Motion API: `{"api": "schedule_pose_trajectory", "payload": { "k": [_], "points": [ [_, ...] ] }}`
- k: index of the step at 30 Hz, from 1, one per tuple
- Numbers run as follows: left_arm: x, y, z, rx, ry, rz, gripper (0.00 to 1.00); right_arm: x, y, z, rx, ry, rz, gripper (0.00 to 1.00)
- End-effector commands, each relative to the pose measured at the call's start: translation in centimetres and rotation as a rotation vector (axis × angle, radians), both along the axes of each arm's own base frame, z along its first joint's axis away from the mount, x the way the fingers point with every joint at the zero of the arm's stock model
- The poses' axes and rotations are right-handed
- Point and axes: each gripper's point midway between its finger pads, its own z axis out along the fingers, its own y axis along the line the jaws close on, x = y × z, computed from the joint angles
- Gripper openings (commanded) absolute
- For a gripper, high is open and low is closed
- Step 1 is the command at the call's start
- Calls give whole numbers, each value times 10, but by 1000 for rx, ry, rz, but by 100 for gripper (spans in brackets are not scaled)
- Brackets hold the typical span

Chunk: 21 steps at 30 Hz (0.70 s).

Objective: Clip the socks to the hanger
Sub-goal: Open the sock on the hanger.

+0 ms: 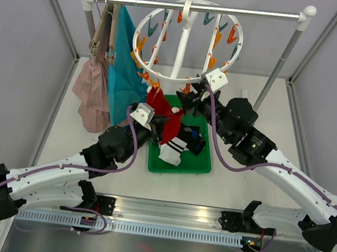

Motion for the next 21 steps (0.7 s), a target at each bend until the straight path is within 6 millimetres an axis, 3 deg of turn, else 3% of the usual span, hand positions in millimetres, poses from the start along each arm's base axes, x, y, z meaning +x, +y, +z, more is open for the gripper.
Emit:
{"api": "schedule_pose_trajectory", "payload": {
  "k": [1,12,15,21],
  "points": [
    [-2,5,20,-50,-17,11,2,2,0,17,37,-51,-16,62],
    [-1,5,17,-47,-14,19,2,6,7,16,42,-54,-10,62],
    [0,6,17,-47,-13,22,2,5,9,16,57,-48,1,59],
    [1,6,16,-46,-13,28,2,2,12,17,81,-32,18,45]
  ]
}}
